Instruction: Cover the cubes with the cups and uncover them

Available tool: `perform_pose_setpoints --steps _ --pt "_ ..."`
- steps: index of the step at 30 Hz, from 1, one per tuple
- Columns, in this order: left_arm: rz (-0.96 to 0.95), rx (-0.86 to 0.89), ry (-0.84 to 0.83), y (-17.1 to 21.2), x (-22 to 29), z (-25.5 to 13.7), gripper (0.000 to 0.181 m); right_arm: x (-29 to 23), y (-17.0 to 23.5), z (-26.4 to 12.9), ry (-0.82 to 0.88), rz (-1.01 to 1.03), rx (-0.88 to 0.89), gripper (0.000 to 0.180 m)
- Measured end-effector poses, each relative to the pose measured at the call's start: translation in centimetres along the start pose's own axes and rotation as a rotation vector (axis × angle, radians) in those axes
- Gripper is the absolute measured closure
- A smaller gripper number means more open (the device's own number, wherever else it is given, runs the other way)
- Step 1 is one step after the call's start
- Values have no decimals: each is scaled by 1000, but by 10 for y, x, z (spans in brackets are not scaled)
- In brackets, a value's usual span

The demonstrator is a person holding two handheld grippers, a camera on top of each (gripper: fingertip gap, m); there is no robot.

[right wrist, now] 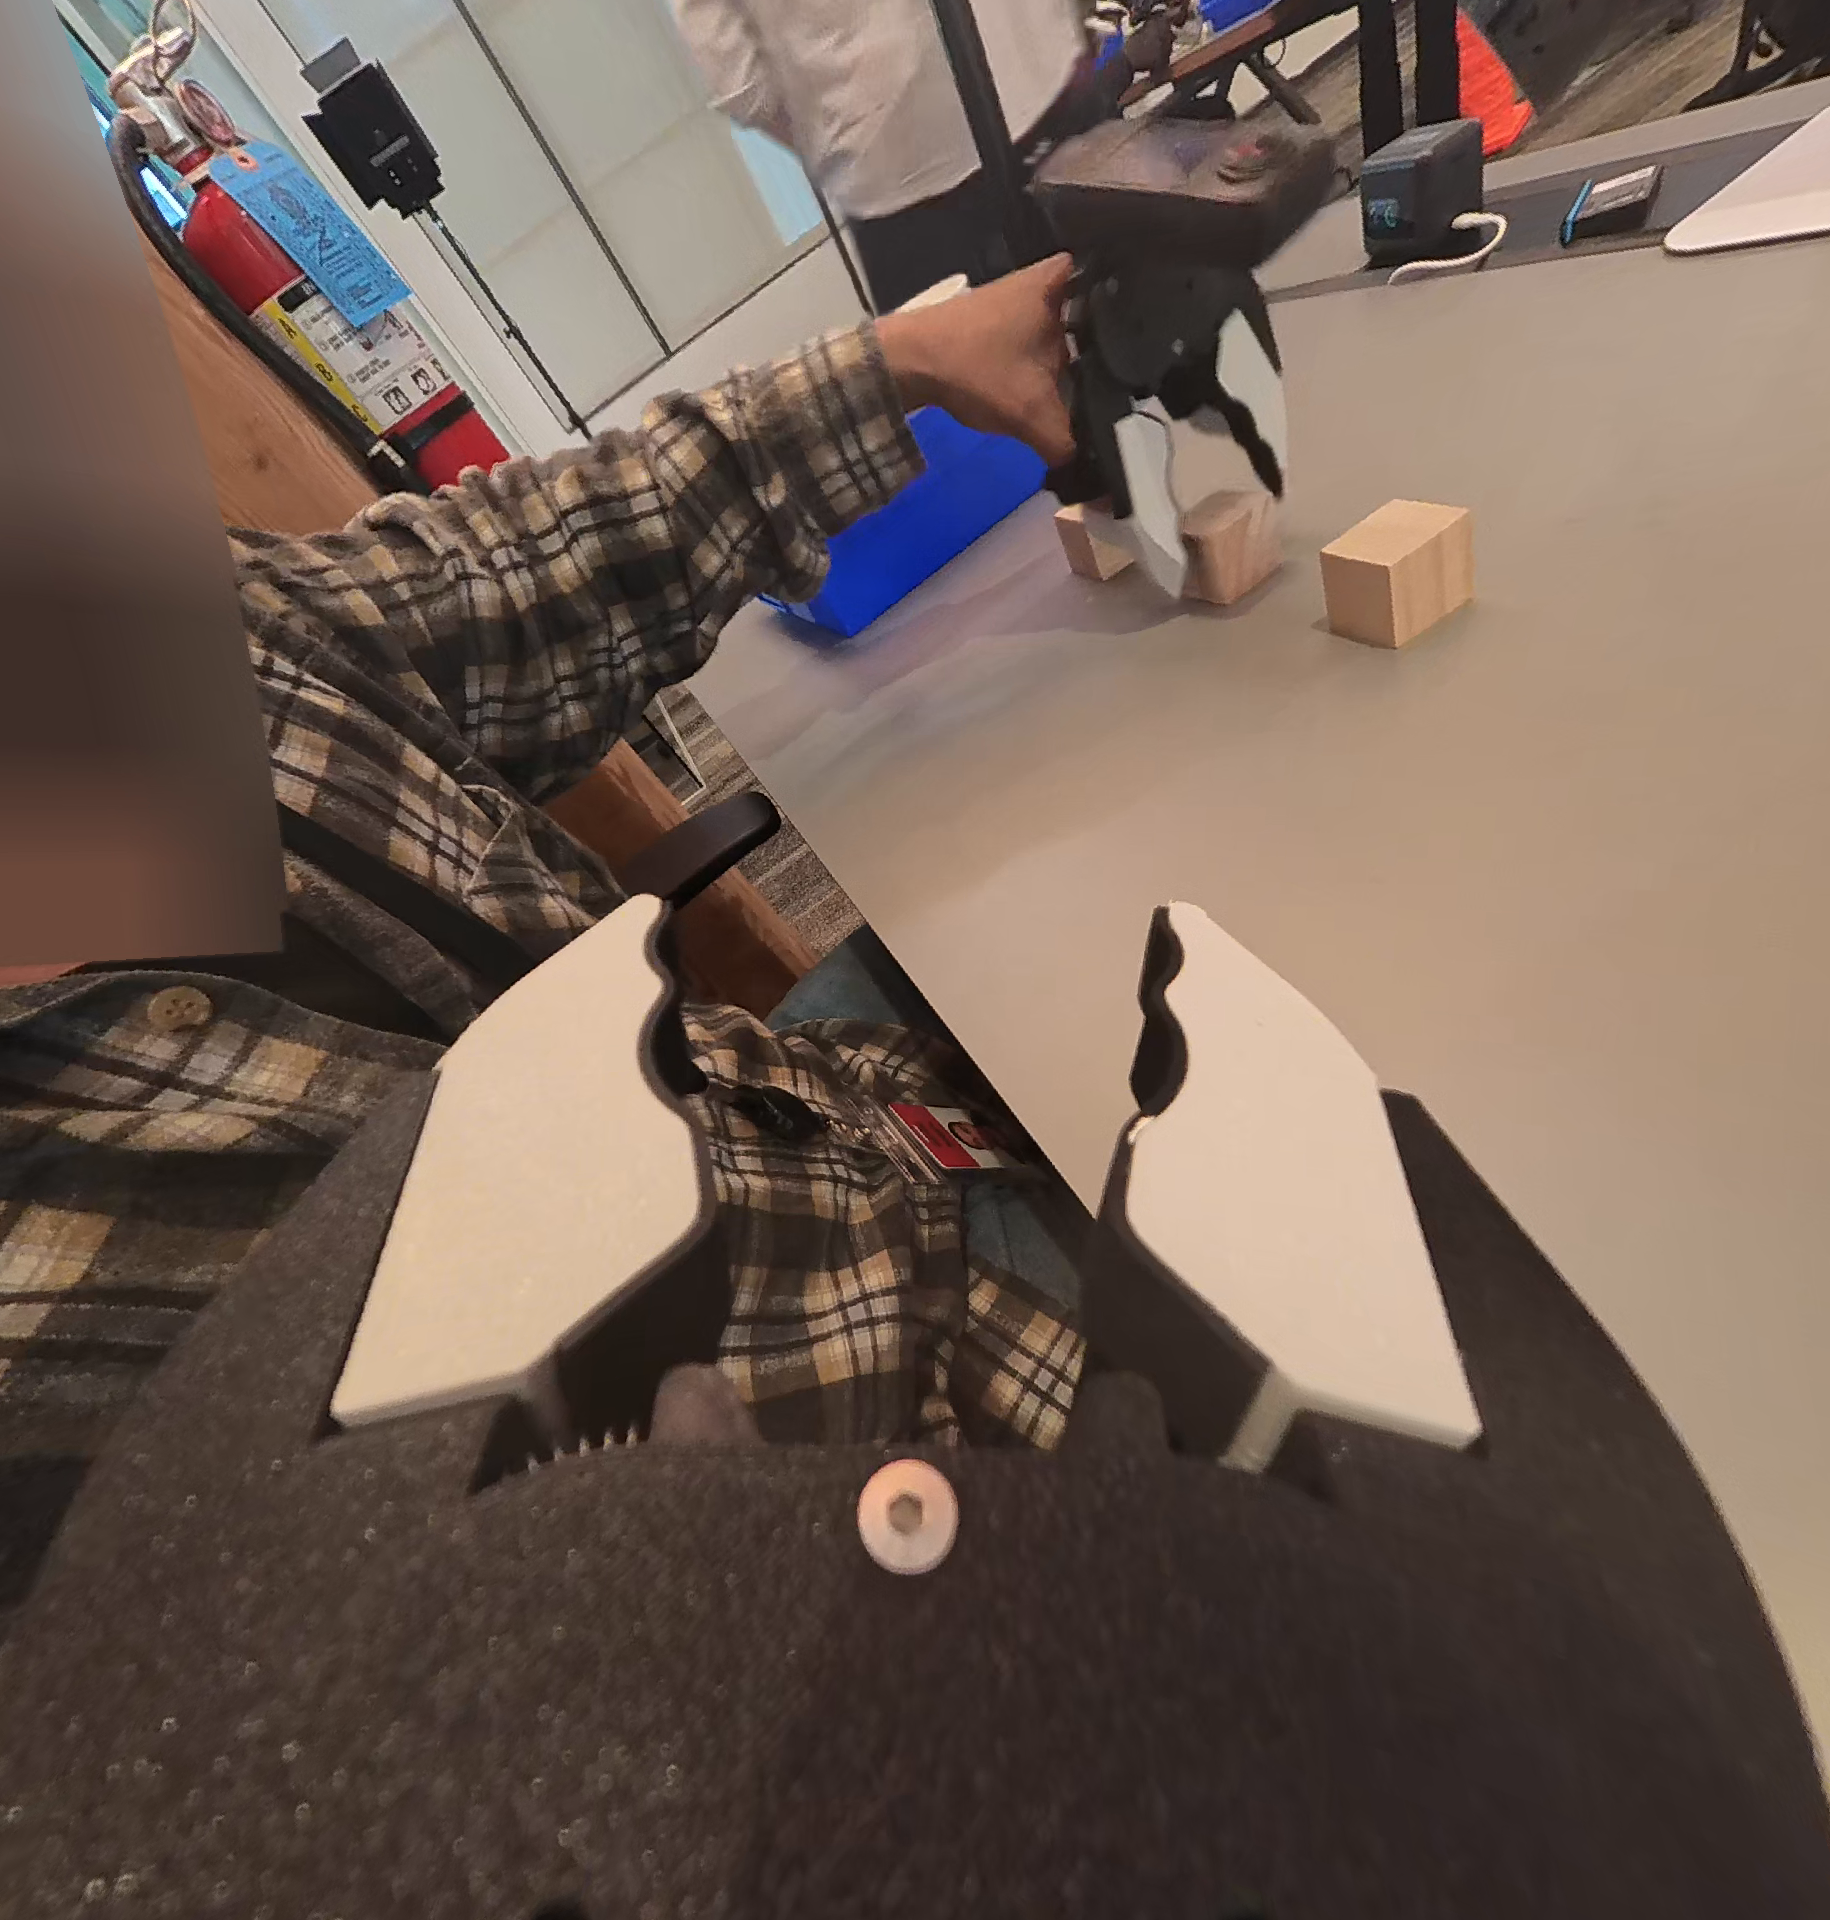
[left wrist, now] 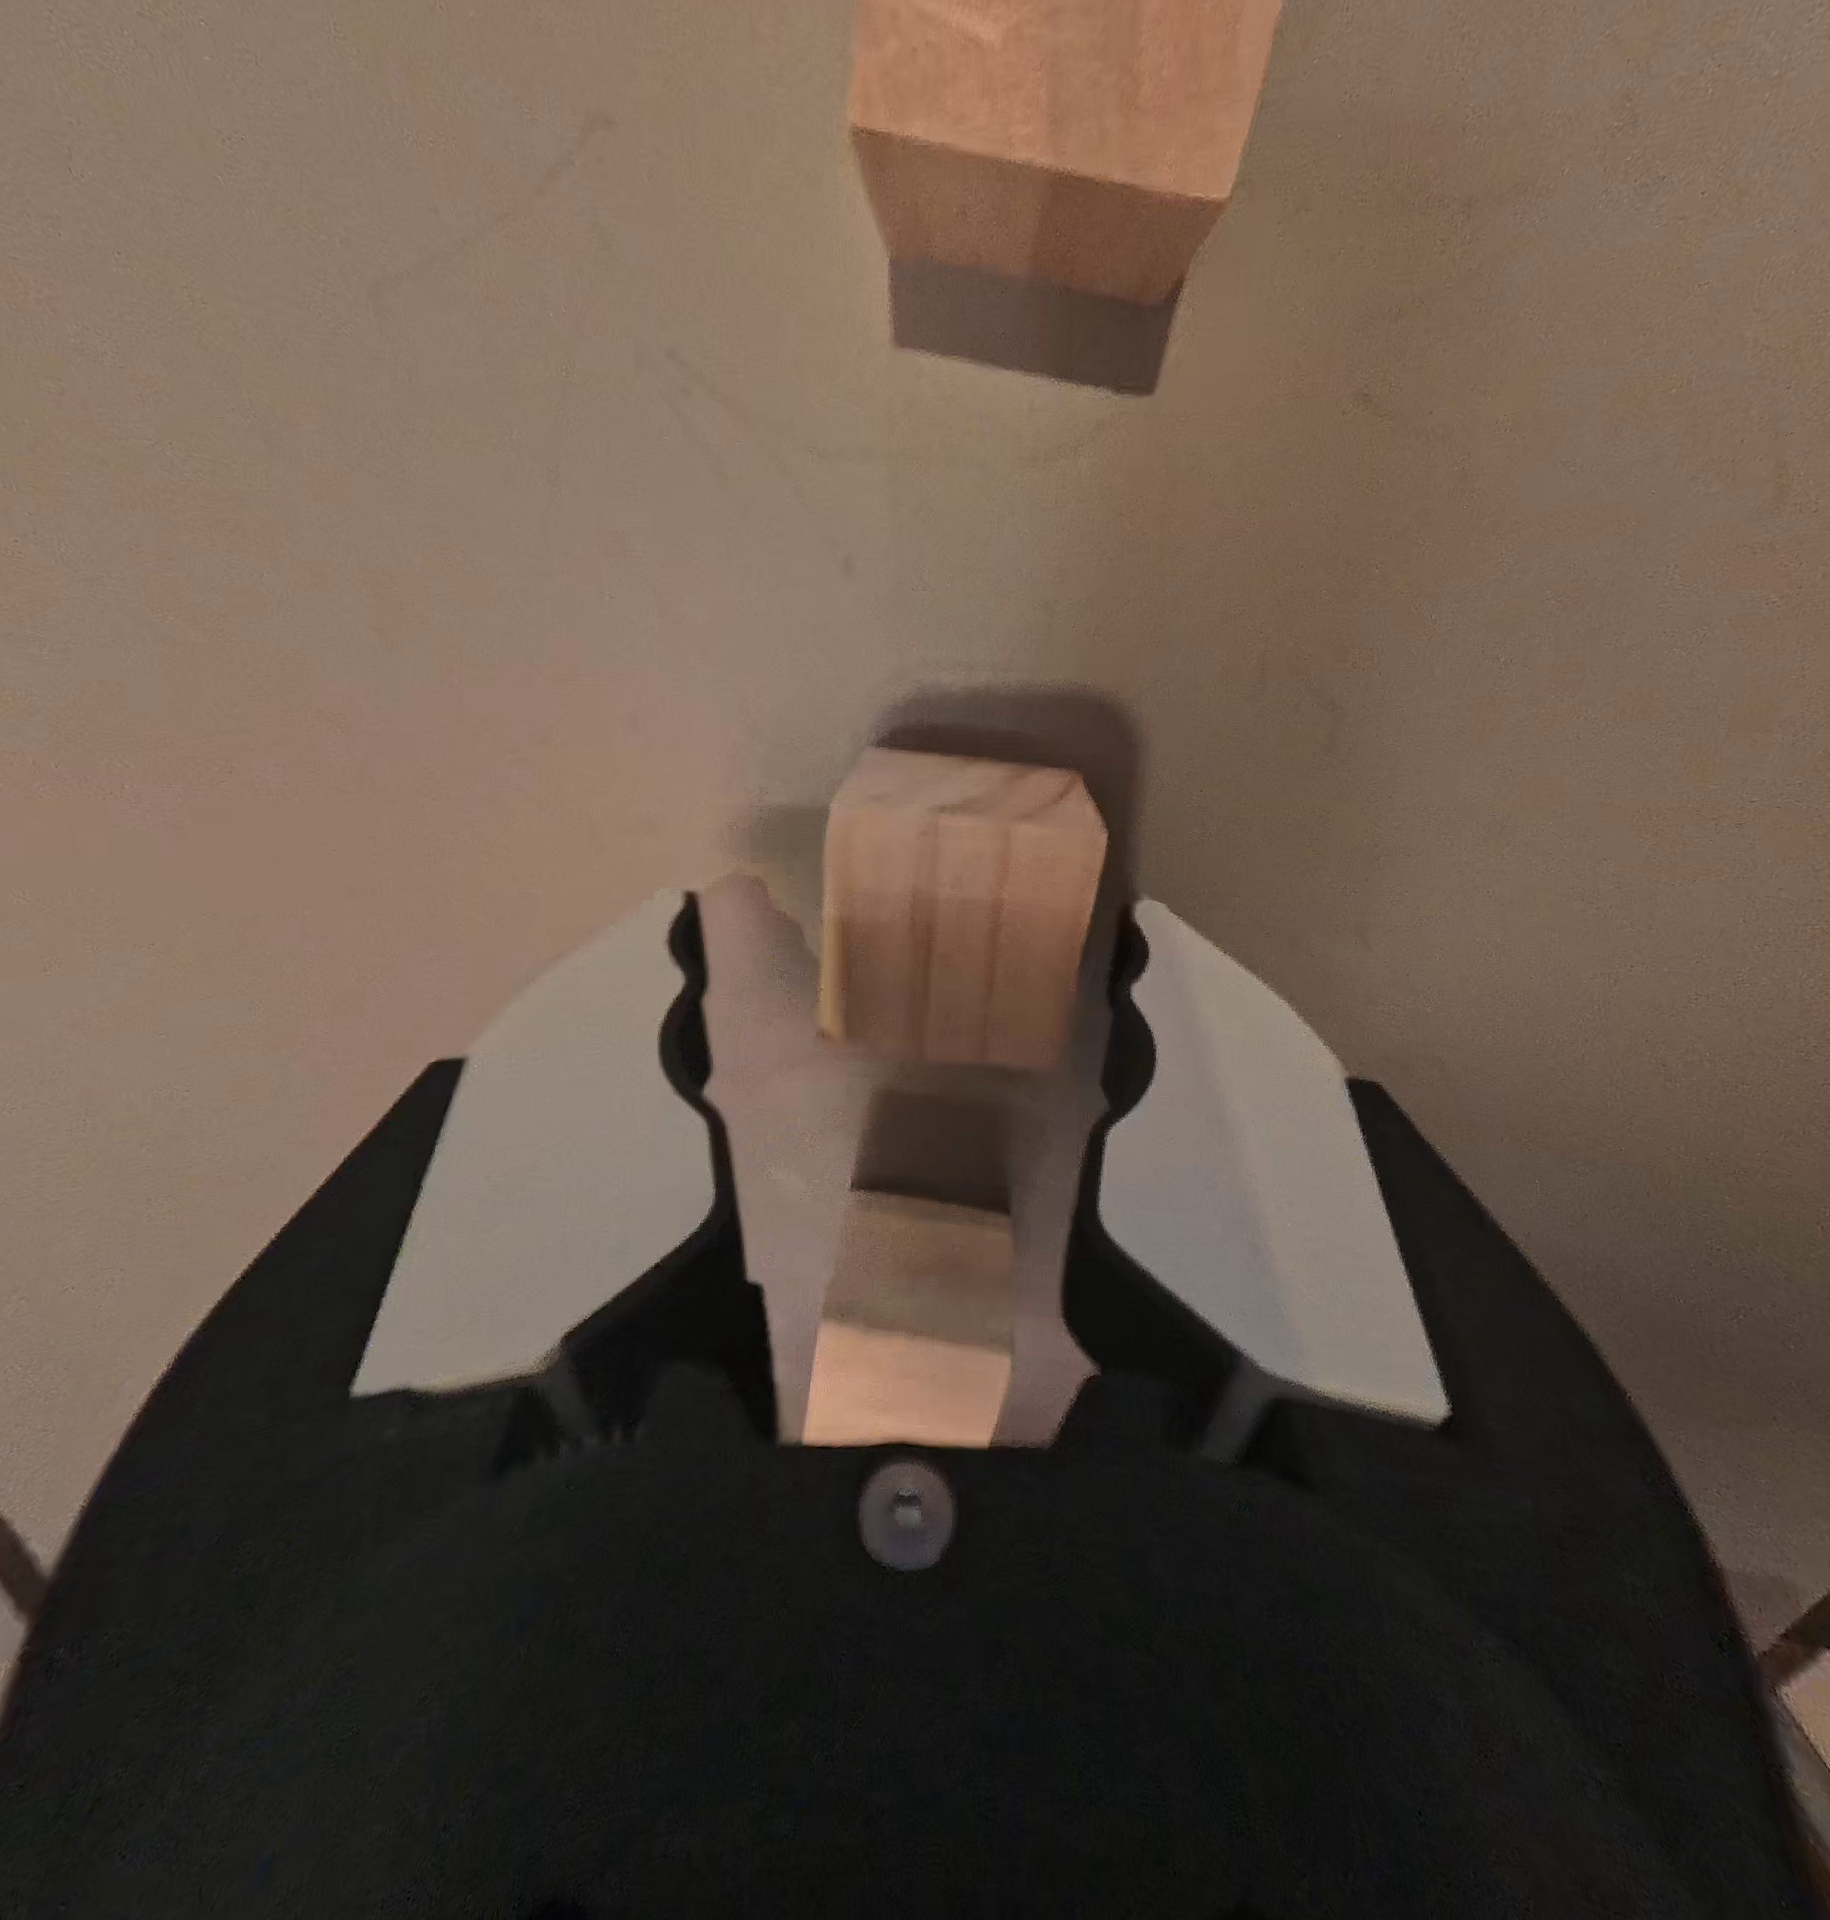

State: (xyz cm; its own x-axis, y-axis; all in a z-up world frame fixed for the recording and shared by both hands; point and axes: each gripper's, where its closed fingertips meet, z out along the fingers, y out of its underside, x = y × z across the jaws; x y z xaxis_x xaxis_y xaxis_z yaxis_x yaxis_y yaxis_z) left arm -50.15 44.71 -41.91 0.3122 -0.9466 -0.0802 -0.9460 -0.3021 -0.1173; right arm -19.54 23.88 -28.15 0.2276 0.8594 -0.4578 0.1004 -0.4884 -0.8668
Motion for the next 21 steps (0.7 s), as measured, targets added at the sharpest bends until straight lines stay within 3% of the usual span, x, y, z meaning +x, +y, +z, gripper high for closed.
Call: perform_pose_setpoints --steps 3,5,8,11,15,21 --pt "-68 71 -43 19 -5 -39 87 1 -1 -1 -8 -1 12 95" --pt "-128 111 -103 53 -9 -84 85 2 1 1 -19 1 12 96" --pt "-320 84 -236 146 -17 -151 87 3 1 8 -42 3 2 95" --pt "-599 3 -301 248 -1 -183 89 2 -4 21 -79 -15 -13 95" --pt "-957 -30 -322 329 41 -170 95 -2 -10 39 -142 -44 -34 96" --pt "-1231 -83 -224 371 79 -111 102 -2 -12 46 -180 -55 -61 96"
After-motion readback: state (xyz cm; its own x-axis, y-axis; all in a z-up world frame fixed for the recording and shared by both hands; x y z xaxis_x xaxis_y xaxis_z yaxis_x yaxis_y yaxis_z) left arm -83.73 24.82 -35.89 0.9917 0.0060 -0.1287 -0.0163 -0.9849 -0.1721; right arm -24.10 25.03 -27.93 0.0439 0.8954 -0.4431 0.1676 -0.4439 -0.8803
